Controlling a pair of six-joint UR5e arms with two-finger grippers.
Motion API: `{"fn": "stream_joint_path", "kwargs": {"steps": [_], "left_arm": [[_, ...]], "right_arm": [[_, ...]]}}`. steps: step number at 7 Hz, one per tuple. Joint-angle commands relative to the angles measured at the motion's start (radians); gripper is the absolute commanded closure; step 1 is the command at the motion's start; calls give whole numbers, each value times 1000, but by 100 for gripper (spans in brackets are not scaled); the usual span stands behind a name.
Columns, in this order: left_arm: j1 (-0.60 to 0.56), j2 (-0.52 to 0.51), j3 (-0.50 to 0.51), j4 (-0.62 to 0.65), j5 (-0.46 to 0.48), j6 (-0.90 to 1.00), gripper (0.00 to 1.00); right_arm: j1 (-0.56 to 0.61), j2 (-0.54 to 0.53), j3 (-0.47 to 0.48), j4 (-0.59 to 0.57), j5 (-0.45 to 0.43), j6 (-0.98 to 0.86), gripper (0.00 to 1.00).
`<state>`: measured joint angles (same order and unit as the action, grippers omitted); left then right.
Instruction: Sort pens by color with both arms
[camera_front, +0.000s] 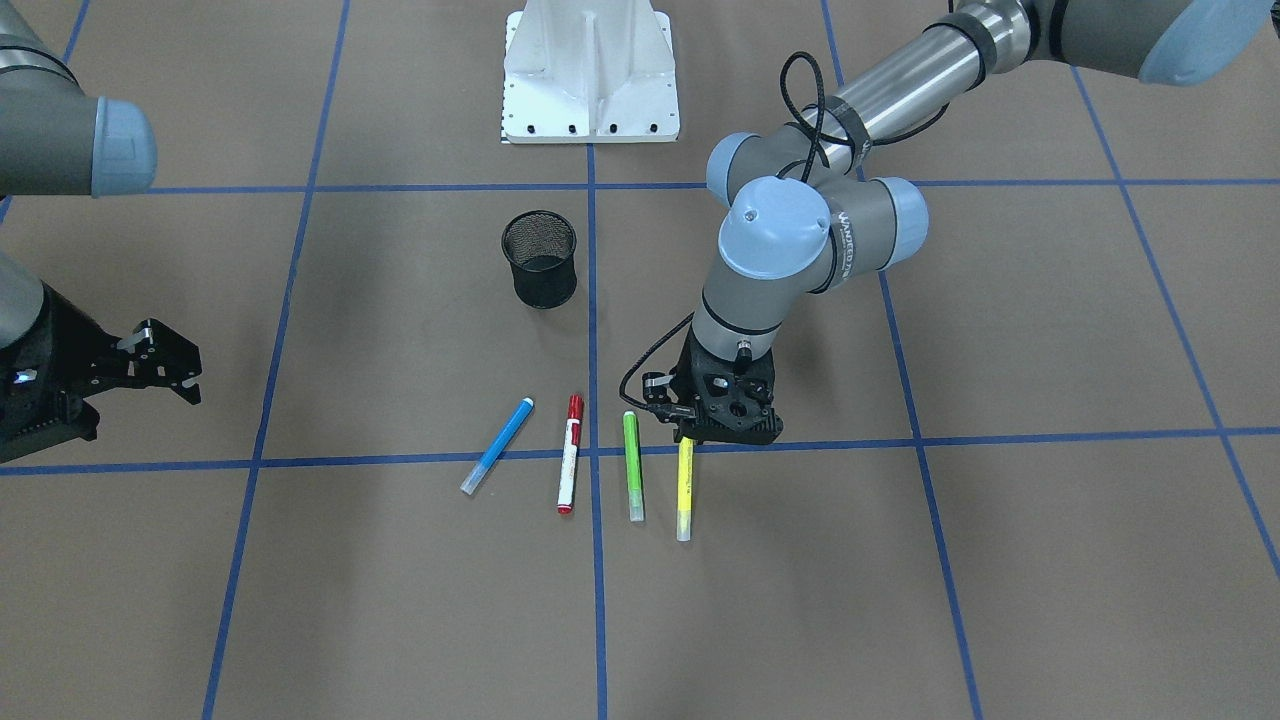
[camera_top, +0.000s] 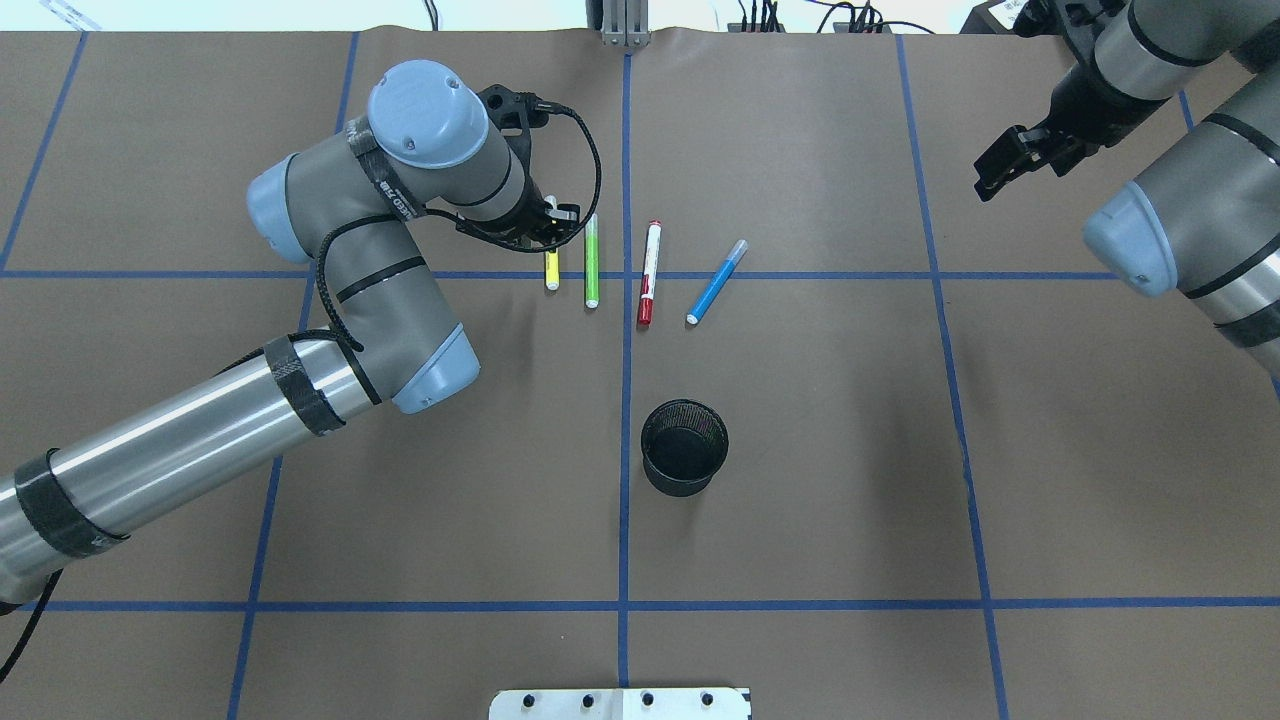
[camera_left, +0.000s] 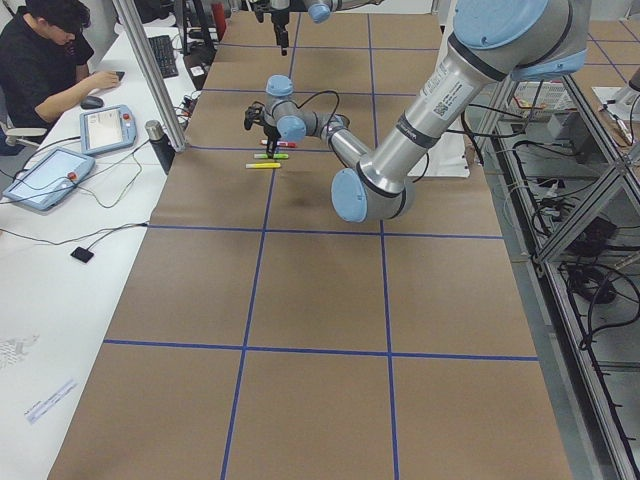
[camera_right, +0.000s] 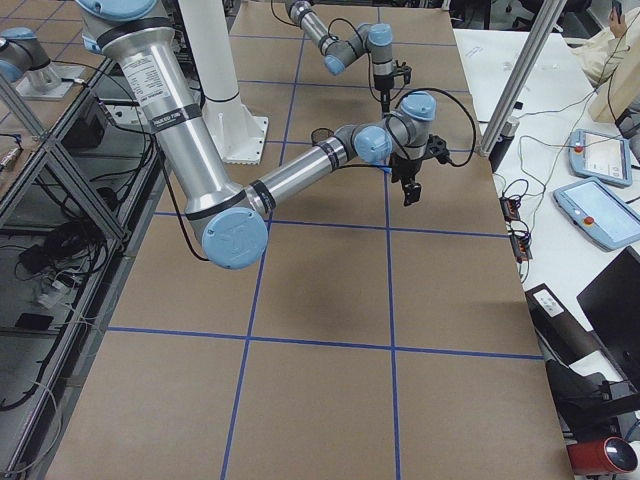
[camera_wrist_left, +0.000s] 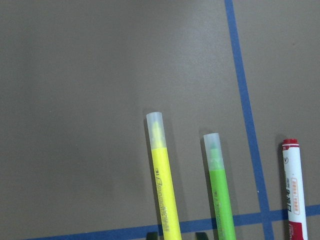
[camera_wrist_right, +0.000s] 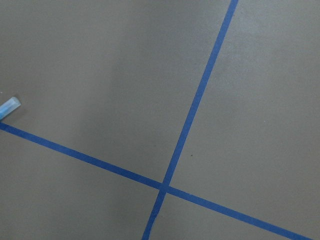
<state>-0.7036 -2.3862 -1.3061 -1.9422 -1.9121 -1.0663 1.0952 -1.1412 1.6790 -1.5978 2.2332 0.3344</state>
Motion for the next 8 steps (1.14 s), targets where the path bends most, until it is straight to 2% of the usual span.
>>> {"fn": "stream_joint_path", "kwargs": {"steps": [1,2,3,4,5,6,8], "left_arm": [[-7,7,-40,12,-13,5,25],[-35,27,-74,58,-34,15,4],[-103,41,-96,98,-98,85,0],[-172,112,-155,110,-158,186,0],[-244,195,-214,112,-215,316,0],[-336,285,-251,112,-313,438,0],[-460,491,-375,112,-408,538,0]], "right_arm": [[3,6,1,-2,-3,2,1],[33,11,-17,-1,11,-11,1],[76,12,-59,2,60,-93,1],[147,11,-99,2,132,-179,1],[199,-1,-119,7,157,-199,1],[250,-23,-126,6,154,-260,1],[345,-73,-145,2,193,-363,1]]}}
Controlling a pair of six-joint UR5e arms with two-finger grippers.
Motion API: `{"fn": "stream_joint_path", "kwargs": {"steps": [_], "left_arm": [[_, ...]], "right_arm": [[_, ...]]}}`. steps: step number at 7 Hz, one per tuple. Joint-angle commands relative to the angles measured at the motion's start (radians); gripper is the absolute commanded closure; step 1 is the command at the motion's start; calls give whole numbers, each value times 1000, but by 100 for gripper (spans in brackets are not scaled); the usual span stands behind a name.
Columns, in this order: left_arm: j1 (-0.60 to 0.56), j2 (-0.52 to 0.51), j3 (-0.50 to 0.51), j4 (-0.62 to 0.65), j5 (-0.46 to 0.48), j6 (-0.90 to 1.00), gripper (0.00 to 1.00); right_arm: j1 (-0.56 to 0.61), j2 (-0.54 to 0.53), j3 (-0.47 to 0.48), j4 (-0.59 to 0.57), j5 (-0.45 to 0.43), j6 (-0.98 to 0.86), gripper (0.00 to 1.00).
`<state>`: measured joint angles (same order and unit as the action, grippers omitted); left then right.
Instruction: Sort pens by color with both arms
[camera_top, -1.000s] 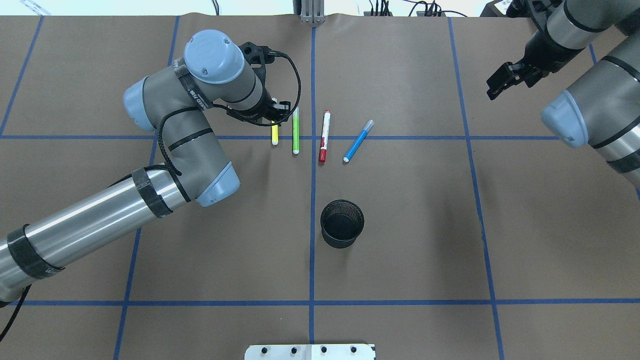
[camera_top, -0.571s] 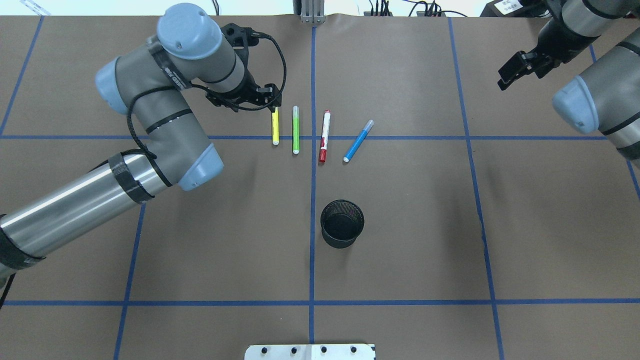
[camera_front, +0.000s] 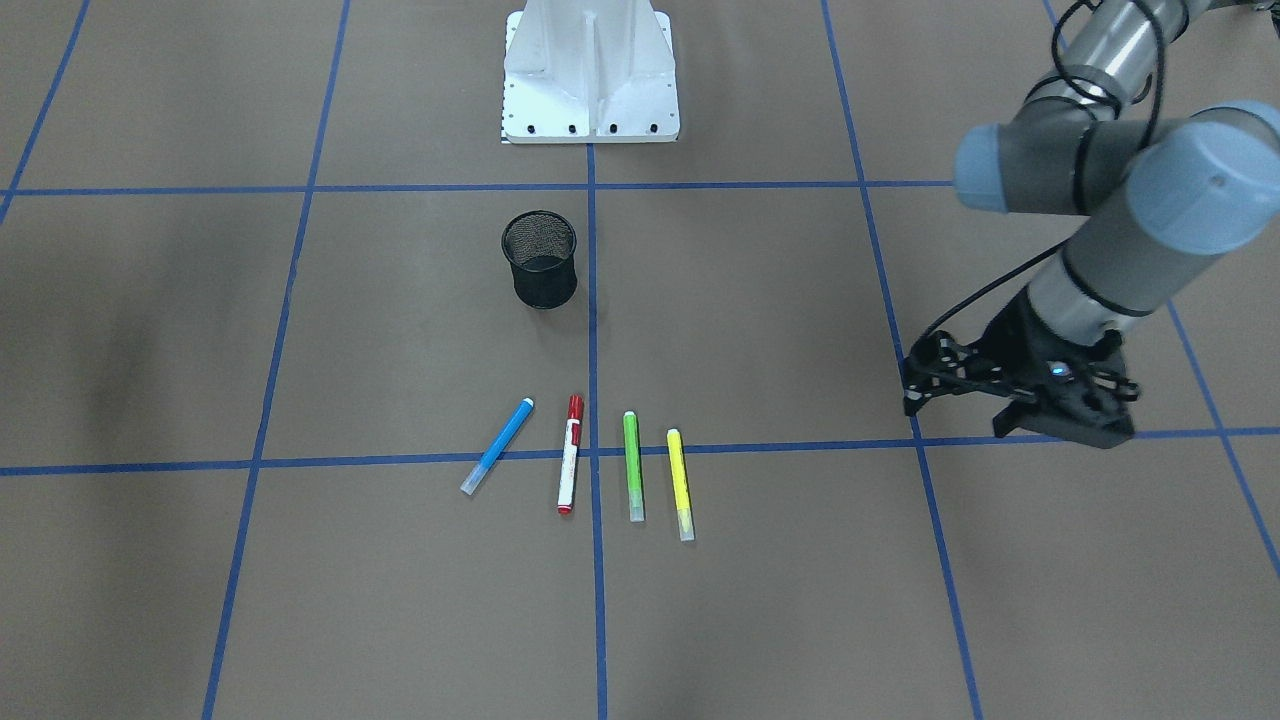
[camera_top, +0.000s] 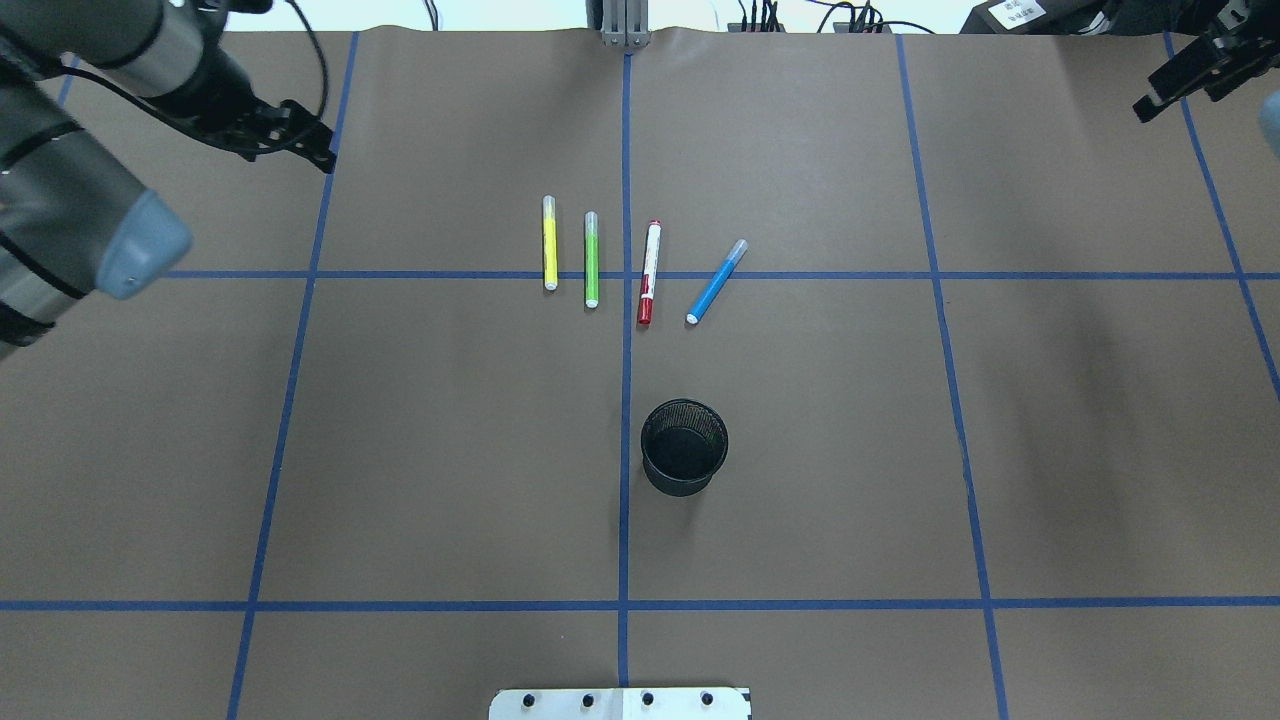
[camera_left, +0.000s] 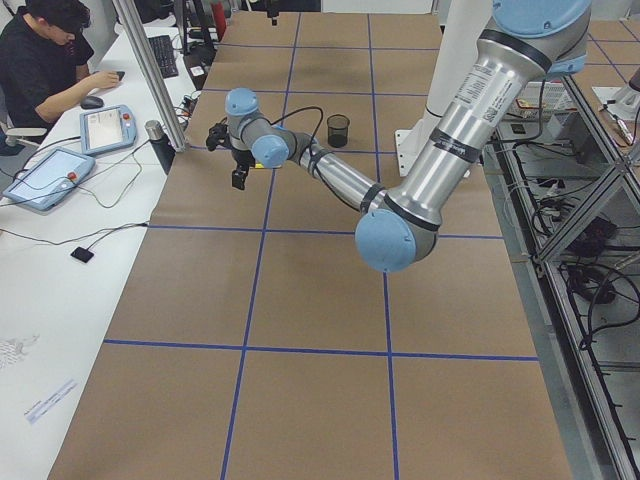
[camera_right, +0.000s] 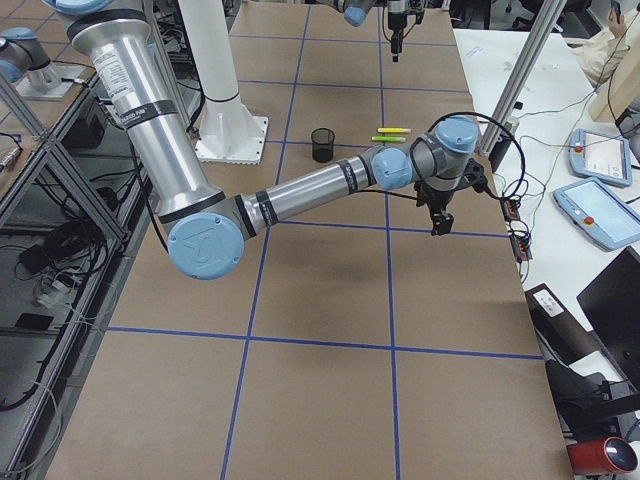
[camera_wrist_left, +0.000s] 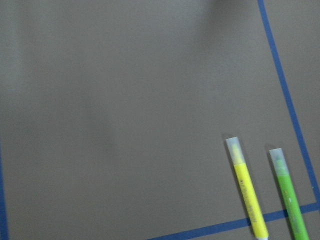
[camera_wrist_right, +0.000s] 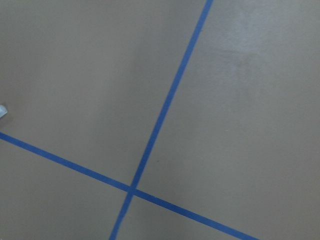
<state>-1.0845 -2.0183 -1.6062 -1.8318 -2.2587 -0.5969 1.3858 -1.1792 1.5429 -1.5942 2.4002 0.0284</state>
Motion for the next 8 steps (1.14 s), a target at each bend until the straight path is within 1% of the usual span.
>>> {"fn": "stream_joint_path", "kwargs": {"steps": [1,2,3,4,5,6,7,8], "left_arm": [[-139,216,-119,0,-123,75,0],[-193,327,-156,-10,-134,116,0],[-237,419,-184,-11,-140,202,0],[-299,476,-185,-11,-171,297,0],[-345,518,-182,-1,-186,403,0],[-359,524,-175,0,-189,420,0],[-362,558,-178,-4,-193,420,0],[-364,570,-187,0,-194,420,0]], "right_arm": [[93,-72,-3,2,36,-61,1],[116,-126,28,3,46,-64,1],[134,-170,55,3,45,-65,1],[137,-215,86,3,31,-67,1],[137,-233,86,2,27,-68,1],[137,-240,85,-4,-1,-68,1],[137,-238,86,-4,-54,-62,1],[139,-261,89,6,-62,-70,1]]}}
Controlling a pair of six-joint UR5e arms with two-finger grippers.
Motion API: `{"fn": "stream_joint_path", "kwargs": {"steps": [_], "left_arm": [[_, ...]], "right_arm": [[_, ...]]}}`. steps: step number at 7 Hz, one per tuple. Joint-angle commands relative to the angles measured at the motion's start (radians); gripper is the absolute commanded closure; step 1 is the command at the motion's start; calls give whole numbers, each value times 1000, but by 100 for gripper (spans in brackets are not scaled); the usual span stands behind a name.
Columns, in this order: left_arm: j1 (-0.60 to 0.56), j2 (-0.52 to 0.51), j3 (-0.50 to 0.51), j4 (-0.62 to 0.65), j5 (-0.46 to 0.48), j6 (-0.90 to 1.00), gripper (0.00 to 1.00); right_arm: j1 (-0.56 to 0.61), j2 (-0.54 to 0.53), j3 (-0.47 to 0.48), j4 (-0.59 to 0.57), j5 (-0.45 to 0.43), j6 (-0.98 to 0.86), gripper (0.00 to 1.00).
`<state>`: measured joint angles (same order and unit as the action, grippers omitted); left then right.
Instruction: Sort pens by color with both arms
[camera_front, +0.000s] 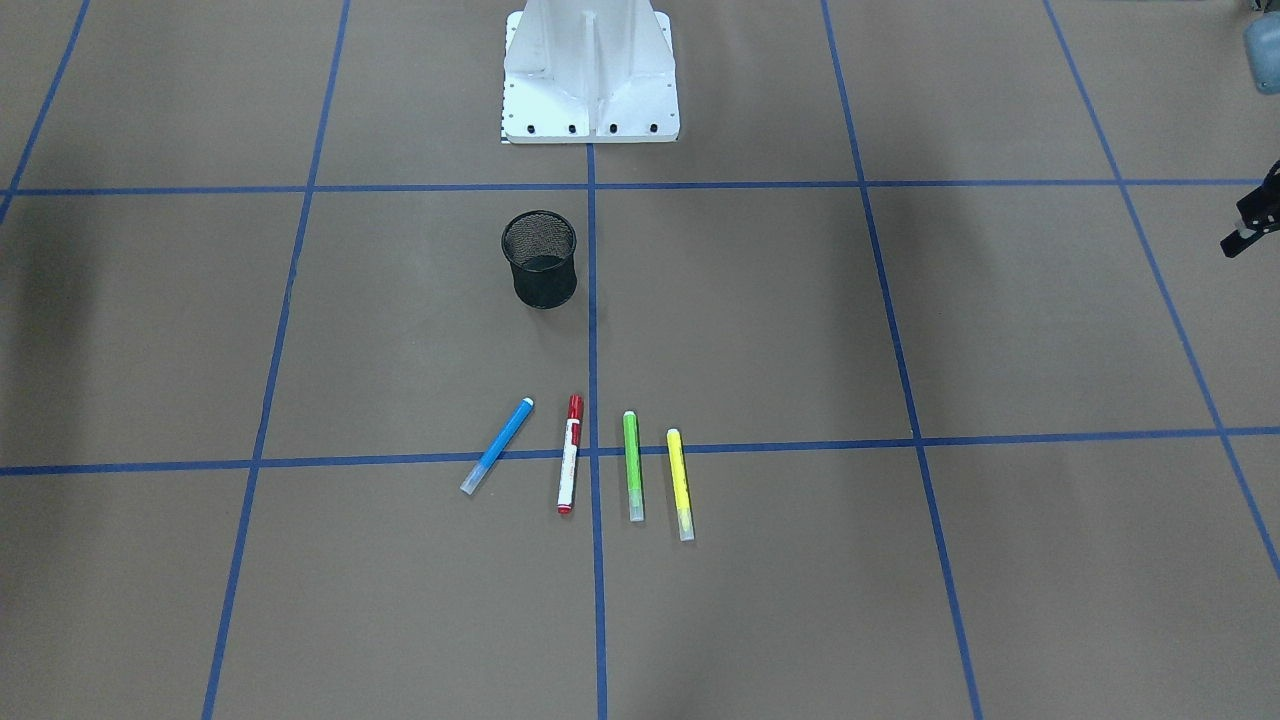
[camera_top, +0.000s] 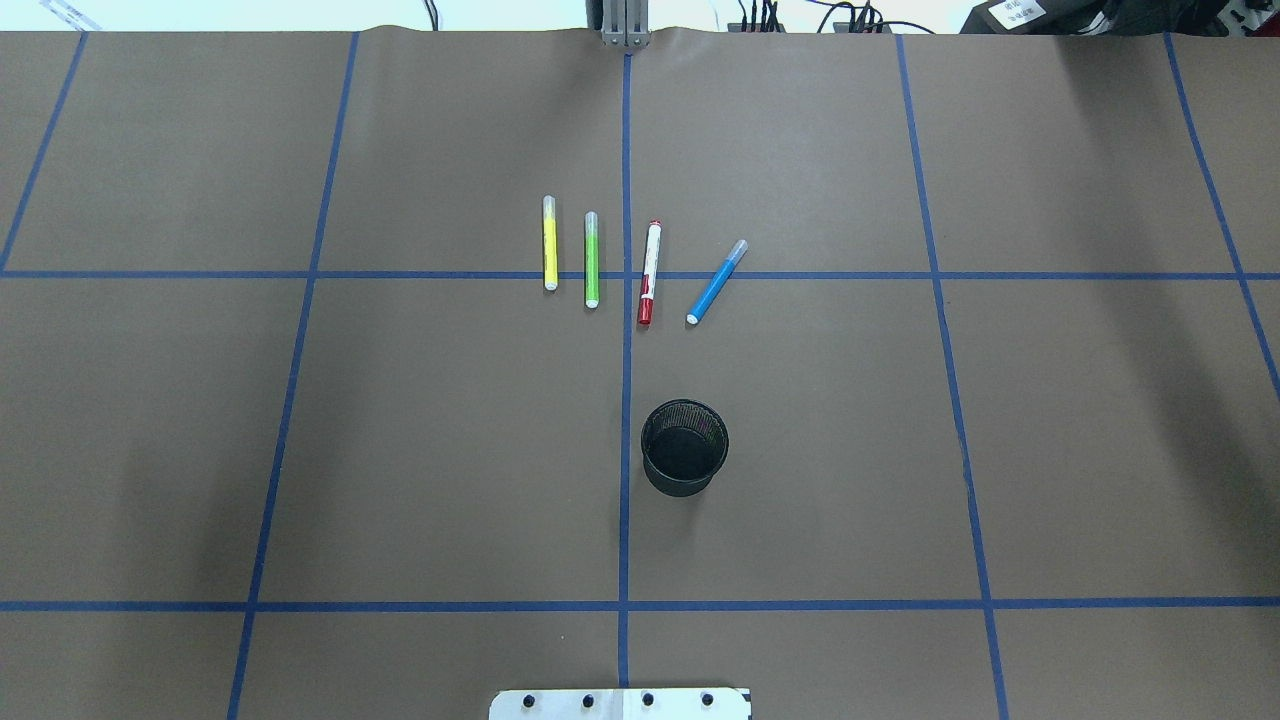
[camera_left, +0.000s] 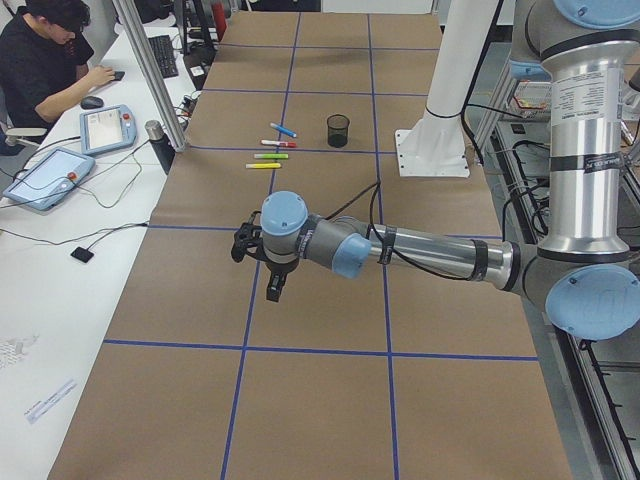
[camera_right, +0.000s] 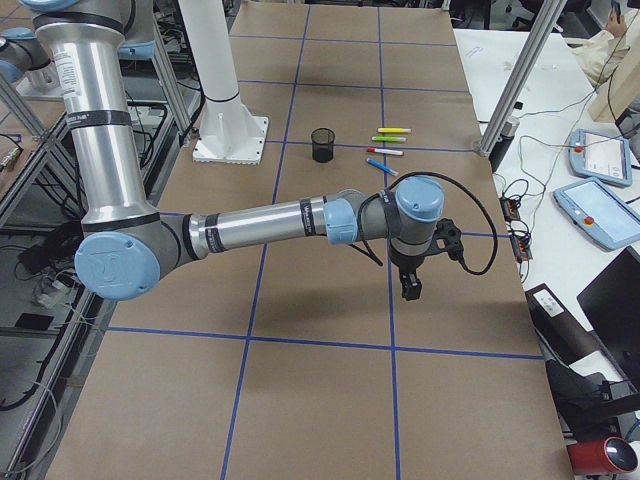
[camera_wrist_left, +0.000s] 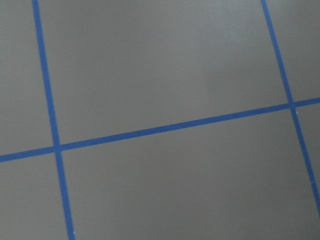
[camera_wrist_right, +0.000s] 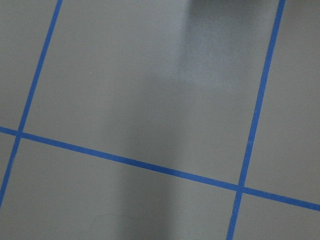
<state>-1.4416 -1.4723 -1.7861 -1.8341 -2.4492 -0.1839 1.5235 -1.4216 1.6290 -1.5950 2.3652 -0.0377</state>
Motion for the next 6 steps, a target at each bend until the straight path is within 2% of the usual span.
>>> {"fn": "stream_joint_path", "kwargs": {"steps": [1,6], "left_arm": [[-6,50,-15,-8,-2,9,0],[-8,64,-33,-2,-4,8,0]], "right_arm": [[1,-23,8,6,-41,-4,1],[1,-45,9,-2,-41,-2,1]]}}
